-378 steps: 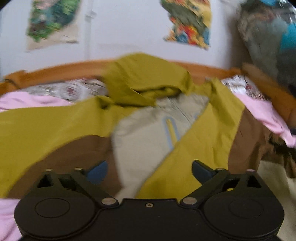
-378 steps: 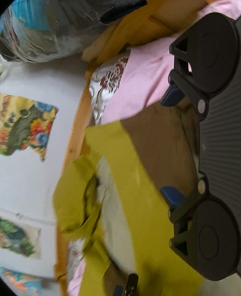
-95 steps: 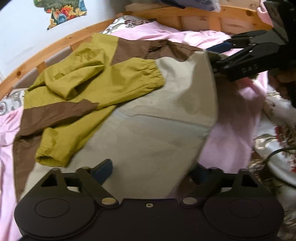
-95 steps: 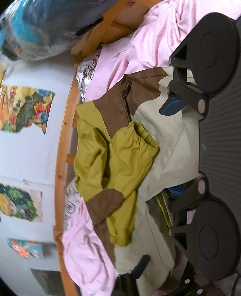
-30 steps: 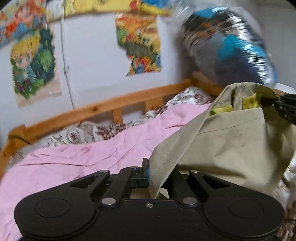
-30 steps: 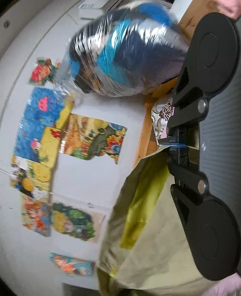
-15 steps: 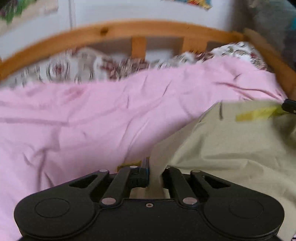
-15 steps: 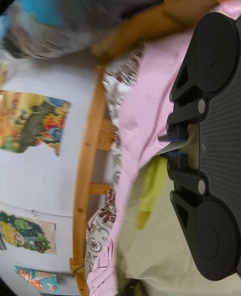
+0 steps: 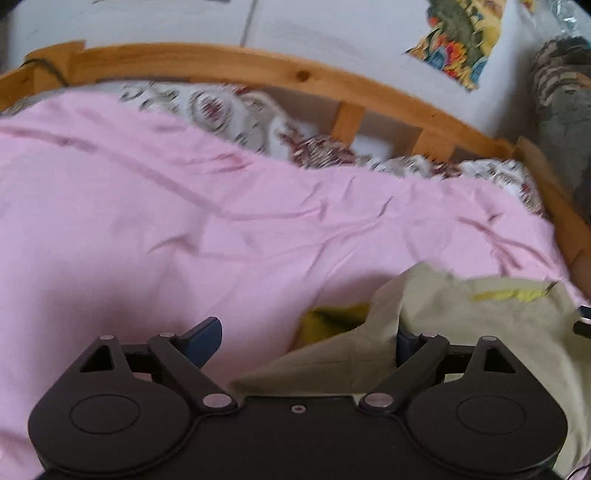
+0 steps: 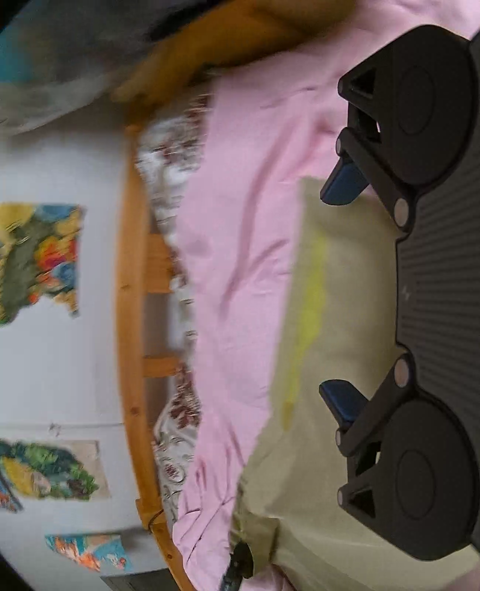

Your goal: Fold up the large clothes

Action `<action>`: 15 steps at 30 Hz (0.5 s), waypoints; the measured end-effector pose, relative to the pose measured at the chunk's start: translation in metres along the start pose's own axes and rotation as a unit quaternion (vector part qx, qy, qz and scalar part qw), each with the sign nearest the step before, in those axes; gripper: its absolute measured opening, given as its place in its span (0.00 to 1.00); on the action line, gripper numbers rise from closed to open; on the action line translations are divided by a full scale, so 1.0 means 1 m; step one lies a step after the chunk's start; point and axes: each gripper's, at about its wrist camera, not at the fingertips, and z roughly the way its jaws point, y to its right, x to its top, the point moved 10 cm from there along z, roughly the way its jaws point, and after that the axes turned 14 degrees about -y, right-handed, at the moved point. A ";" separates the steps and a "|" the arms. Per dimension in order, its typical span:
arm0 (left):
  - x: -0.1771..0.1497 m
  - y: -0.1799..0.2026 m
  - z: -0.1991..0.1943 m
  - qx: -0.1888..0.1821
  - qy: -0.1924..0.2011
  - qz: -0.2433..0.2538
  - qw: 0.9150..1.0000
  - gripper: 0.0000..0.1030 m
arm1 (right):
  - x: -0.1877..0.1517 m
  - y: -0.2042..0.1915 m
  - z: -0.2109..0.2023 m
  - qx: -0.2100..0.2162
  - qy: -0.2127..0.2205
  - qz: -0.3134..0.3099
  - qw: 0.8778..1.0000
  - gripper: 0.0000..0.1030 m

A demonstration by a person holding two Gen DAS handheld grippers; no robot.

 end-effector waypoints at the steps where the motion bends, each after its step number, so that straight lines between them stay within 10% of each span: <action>1: -0.002 -0.006 0.003 0.005 -0.004 -0.007 1.000 0.88 | -0.006 0.006 0.005 0.002 -0.010 0.015 1.000 1.00; 15: -0.009 0.007 -0.038 -0.053 0.073 0.031 0.995 0.96 | 0.004 0.045 0.016 0.034 0.002 0.124 0.992 0.98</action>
